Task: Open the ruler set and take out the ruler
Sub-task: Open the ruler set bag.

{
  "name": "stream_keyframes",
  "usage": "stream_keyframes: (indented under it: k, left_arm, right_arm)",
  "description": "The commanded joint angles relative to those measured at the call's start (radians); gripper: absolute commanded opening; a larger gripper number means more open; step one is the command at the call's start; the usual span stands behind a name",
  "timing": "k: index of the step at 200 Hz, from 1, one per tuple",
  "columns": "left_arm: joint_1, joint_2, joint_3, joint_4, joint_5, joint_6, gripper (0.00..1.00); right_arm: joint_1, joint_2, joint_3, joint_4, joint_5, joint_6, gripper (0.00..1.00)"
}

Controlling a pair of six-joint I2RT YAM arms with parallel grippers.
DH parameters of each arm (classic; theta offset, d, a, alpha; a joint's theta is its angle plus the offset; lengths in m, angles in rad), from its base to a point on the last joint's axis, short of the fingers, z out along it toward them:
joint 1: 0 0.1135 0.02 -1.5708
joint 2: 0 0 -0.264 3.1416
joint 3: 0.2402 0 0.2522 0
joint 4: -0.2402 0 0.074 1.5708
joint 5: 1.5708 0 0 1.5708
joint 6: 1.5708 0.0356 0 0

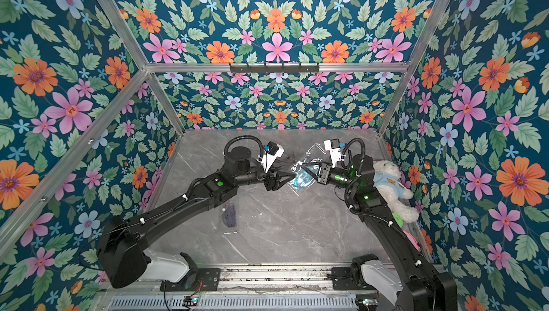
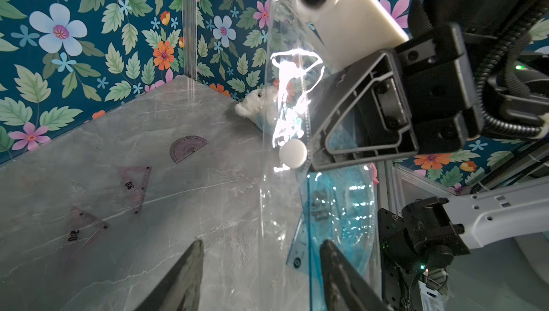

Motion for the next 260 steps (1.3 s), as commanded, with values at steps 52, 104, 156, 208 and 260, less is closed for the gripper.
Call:
stream_keyframes:
  k: [52,104,156,208,260]
  left_arm:
    - [0.0,0.02,-0.007,0.132,-0.05,-0.093,0.41]
    - [0.001,0.042,0.011,0.126,-0.074,-0.109,0.28]
    - [0.001,0.038,0.017,0.125,-0.049,-0.124,0.0]
    - [0.001,0.043,0.015,0.126,-0.031,-0.14,0.17]
    - [0.012,0.075,0.046,0.101,0.131,-0.155,0.46]
  right_arm:
    - [0.001,0.016,-0.004,0.032,-0.07,-0.004,0.05]
    - [0.001,0.014,-0.007,0.032,-0.076,-0.003,0.05]
    - [0.0,0.028,-0.005,0.034,-0.07,-0.007,0.05]
    - [0.0,0.034,0.003,0.028,-0.061,-0.011,0.05]
    - [0.002,0.036,0.019,0.027,-0.088,-0.013,0.05]
